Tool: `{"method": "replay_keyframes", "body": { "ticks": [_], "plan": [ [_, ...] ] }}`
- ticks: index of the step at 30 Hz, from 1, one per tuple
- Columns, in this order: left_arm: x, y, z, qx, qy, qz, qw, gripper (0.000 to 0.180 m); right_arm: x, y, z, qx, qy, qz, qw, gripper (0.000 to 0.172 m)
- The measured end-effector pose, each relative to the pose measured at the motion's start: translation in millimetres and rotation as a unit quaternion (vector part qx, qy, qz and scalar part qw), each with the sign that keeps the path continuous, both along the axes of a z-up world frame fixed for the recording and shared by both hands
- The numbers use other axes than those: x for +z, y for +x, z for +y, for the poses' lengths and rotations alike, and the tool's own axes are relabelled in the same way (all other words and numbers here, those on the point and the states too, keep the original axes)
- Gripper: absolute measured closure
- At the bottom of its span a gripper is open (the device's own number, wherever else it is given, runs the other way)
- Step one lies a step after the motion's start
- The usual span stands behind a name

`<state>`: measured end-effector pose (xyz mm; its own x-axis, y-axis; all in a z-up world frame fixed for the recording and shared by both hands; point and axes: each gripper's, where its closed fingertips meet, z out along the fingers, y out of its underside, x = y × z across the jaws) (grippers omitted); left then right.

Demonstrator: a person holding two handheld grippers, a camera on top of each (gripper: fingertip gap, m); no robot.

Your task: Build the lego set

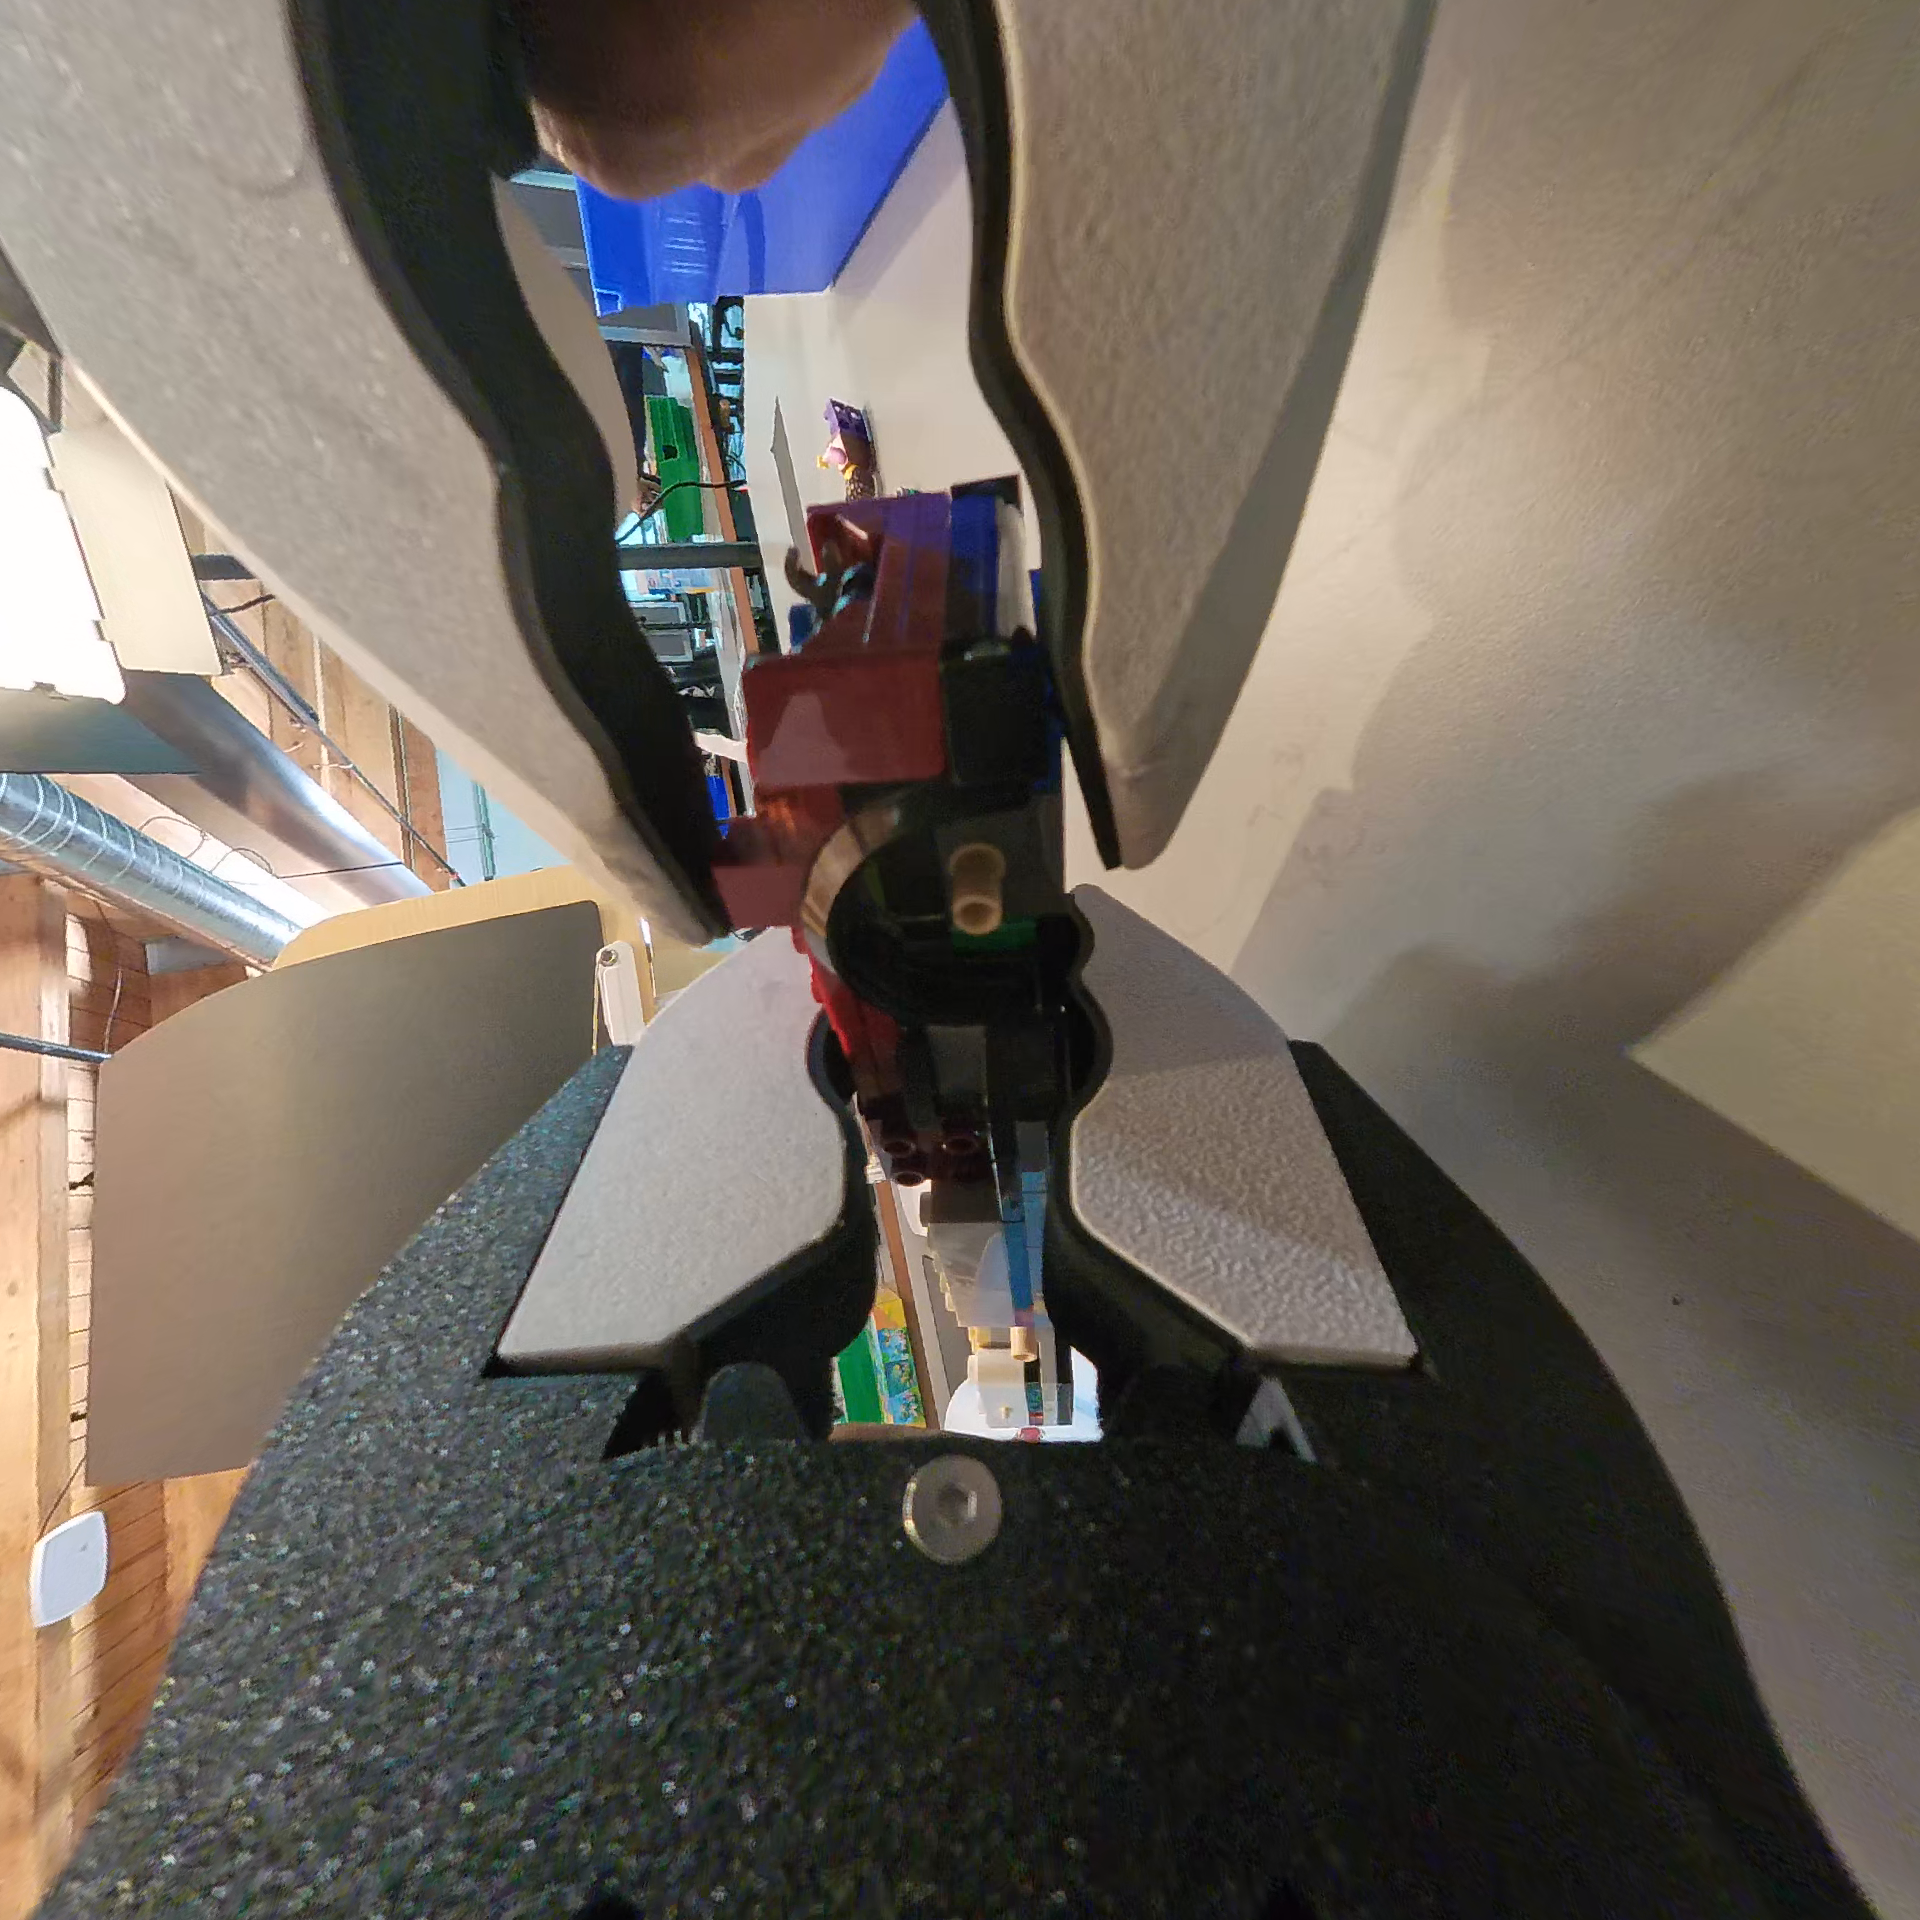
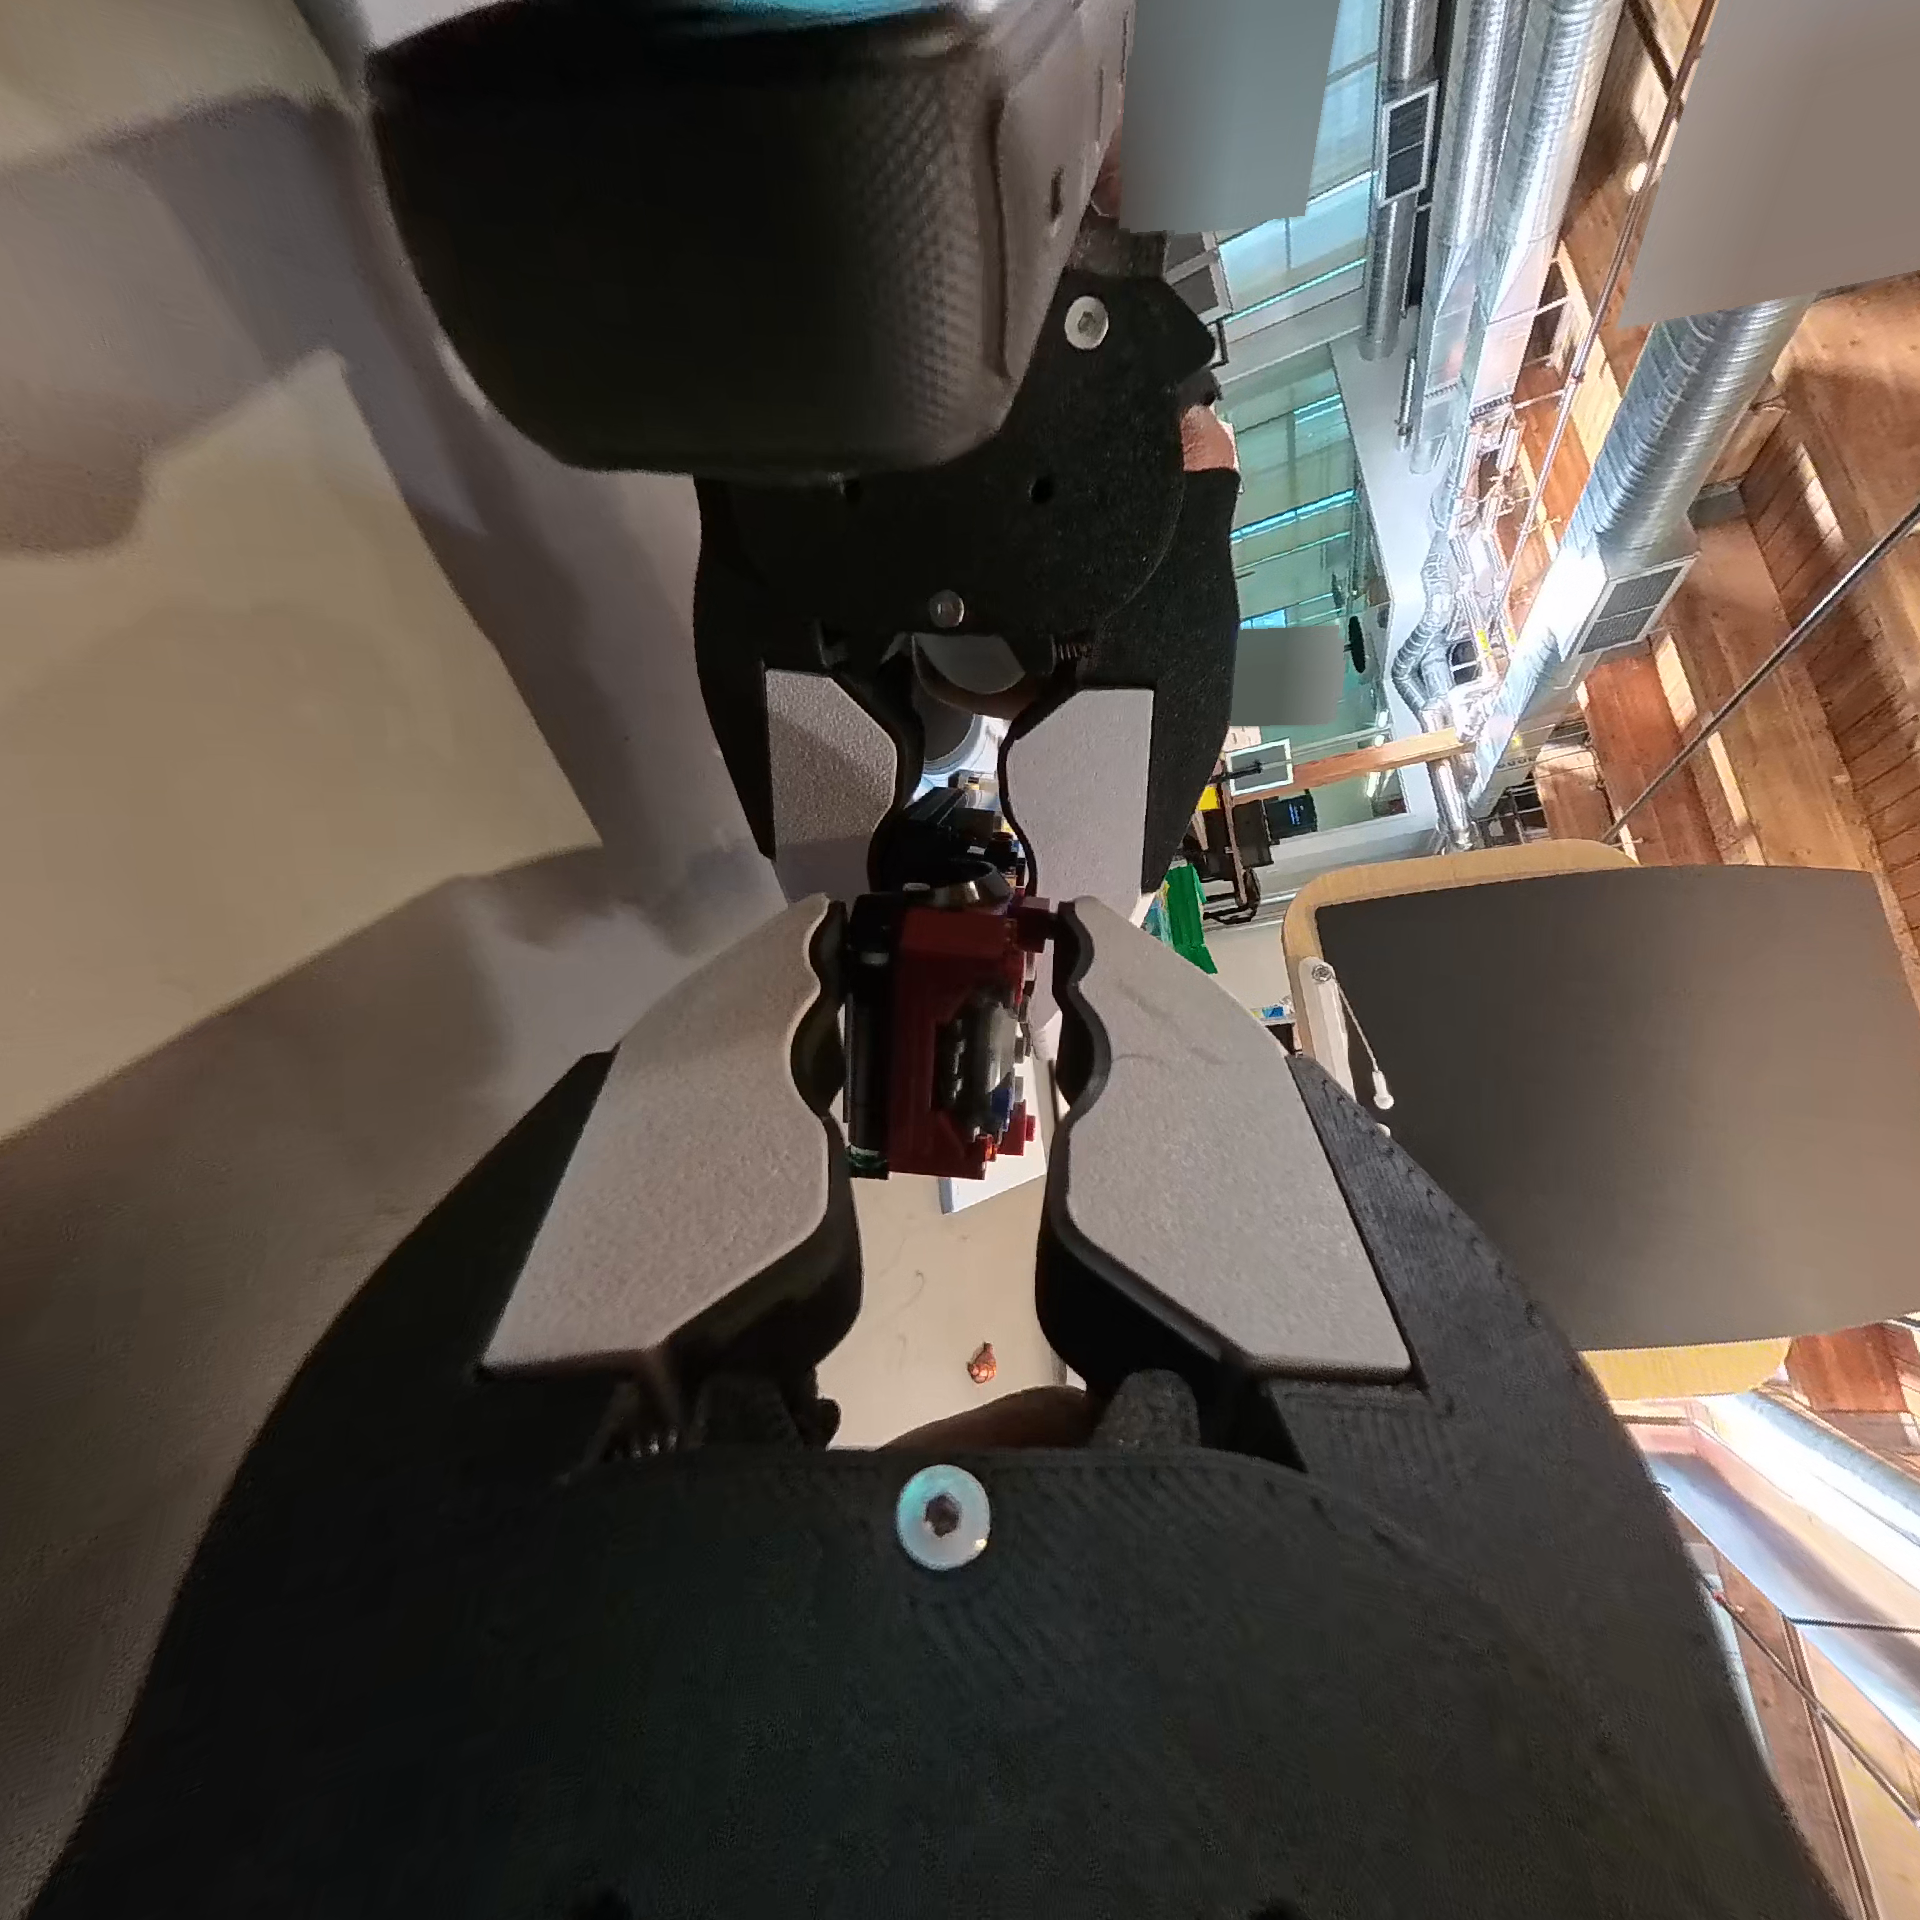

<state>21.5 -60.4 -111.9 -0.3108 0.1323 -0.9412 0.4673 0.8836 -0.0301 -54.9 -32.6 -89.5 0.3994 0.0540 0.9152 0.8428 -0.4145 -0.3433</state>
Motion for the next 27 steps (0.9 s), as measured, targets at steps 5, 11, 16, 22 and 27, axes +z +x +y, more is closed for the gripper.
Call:
{"method": "replay_keyframes", "body": {
  "ticks": [5, 11, 16, 22, 27],
  "plan": [
    [-1.4, 0.2, -0.5, -0.002, 0.002, 0.003, 1.000, 0.145, -0.9, -0.3, -0.1, 0.004, -0.004, 0.005, 1.000, 0.134],
    [-1.9, 1.2, -0.4, -0.003, 0.003, 0.002, 1.000, 0.145, -1.3, 0.0, -0.4, 0.007, -0.005, 0.004, 1.000, 0.134],
    [-3.1, 1.8, -0.1, -0.004, 0.006, 0.002, 1.000, 0.145, -2.1, 0.2, -0.6, 0.011, -0.007, 0.004, 1.000, 0.134],
    [-3.2, 2.5, 0.5, -0.006, 0.006, 0.002, 1.000, 0.145, -1.8, 0.1, -0.9, 0.015, -0.005, 0.000, 1.000, 0.134],
    [-5.8, 3.7, 1.3, -0.006, 0.008, 0.005, 1.000, 0.145, -3.7, 1.6, -1.3, 0.012, -0.011, 0.000, 1.000, 0.134]
  ]
}}
